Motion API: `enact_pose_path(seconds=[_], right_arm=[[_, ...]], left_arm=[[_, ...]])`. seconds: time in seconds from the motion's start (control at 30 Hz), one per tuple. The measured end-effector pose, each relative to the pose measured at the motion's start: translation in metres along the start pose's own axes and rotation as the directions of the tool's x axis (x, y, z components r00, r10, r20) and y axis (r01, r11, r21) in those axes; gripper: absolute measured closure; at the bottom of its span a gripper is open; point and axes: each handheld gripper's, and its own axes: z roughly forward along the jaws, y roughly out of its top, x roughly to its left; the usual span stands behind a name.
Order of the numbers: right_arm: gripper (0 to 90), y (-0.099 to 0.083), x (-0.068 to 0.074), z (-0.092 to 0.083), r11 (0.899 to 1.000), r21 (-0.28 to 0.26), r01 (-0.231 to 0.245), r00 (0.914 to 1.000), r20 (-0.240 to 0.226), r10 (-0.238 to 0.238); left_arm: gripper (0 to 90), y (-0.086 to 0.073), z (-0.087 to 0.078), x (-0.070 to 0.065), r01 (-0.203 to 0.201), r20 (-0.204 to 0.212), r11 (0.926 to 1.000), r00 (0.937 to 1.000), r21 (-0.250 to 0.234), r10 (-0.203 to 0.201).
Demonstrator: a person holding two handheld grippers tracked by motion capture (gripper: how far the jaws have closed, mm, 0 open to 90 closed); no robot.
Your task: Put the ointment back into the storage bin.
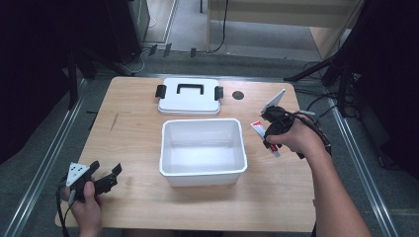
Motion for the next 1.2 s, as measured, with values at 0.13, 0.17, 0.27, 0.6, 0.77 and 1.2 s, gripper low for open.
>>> enact_pose_path(seconds=[0.13,0.17,0.27,0.6,0.77,1.2], right_arm=[[72.1,0.003,0.005,-0.011,1.0,-0.015,0.015,0.9998,-0.009,-0.015],[72.1,0.004,0.007,-0.013,1.0,-0.017,0.017,0.9998,-0.01,-0.017],[72.1,0.007,0.011,-0.02,1.0,-0.023,0.018,0.9997,-0.014,-0.018],[72.1,0.017,0.034,-0.034,0.996,-0.047,0.074,0.9961,-0.045,-0.076],[72.1,0.022,0.046,-0.037,0.994,-0.044,0.097,0.9937,-0.052,-0.099],[72.1,0.029,0.074,-0.042,0.988,-0.055,0.146,0.9855,-0.079,-0.15]], left_arm=[[14.9,0.0,0.0,0.0,0.002,0.0,1.0,1.0,0.0,-0.002],[14.9,0.0,0.0,0.0,0.002,0.0,1.0,1.0,-0.002,-0.002],[14.9,0.0,0.0,0.0,0.002,0.0,1.0,1.0,-0.002,-0.002],[14.9,0.0,0.001,0.0,0.005,0.001,1.0,1.0,-0.001,-0.005],[15.0,0.0,0.001,0.0,0.008,0.001,1.0,1.0,-0.001,-0.008],[14.9,0.0,0.001,0.001,0.01,0.004,0.9999,0.9999,0.0,-0.01]])
